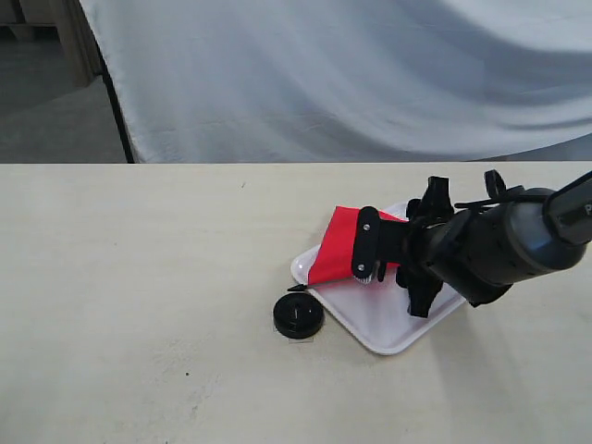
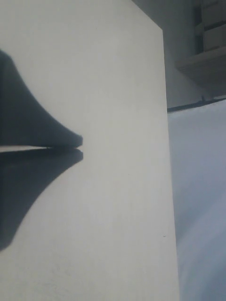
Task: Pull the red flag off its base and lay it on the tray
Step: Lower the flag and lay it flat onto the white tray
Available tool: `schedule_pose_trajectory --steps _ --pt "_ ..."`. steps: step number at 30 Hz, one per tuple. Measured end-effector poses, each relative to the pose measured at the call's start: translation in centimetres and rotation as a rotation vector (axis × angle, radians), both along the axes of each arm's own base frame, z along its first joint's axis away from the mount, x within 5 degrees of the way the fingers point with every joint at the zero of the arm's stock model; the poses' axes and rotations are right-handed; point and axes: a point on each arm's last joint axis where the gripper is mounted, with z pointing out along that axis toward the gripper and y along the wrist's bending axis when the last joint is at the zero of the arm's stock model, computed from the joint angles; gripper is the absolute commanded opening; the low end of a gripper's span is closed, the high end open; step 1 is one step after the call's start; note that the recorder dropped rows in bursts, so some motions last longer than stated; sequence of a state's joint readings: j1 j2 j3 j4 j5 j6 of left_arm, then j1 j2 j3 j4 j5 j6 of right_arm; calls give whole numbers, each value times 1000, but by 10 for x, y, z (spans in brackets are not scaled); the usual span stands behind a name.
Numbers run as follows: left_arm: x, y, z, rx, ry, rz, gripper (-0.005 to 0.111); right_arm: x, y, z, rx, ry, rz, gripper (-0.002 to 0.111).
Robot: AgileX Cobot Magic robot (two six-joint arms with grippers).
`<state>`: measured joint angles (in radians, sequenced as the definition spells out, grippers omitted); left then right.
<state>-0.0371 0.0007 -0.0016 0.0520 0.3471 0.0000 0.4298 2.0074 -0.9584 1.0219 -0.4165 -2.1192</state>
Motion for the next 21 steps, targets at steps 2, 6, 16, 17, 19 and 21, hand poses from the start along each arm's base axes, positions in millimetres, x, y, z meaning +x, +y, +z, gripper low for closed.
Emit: schedule_pose_trajectory --steps 2,6,16,17,19,21 --pt "0 0 0 0 0 0 0 0 2 3 -15 -38 -19 64" --pt "0 0 0 0 0 0 0 -1 10 13 -72 -157 -51 64" --pt "0 0 0 0 0 0 0 -2 14 22 -115 -251 -77 50" --pt "0 0 0 0 0 0 0 -3 15 22 -111 -251 -76 50" --pt "0 0 0 0 0 0 0 -5 20 22 -98 -249 -70 50" --pt "0 0 0 0 0 0 0 -7 26 22 -95 -250 -54 50"
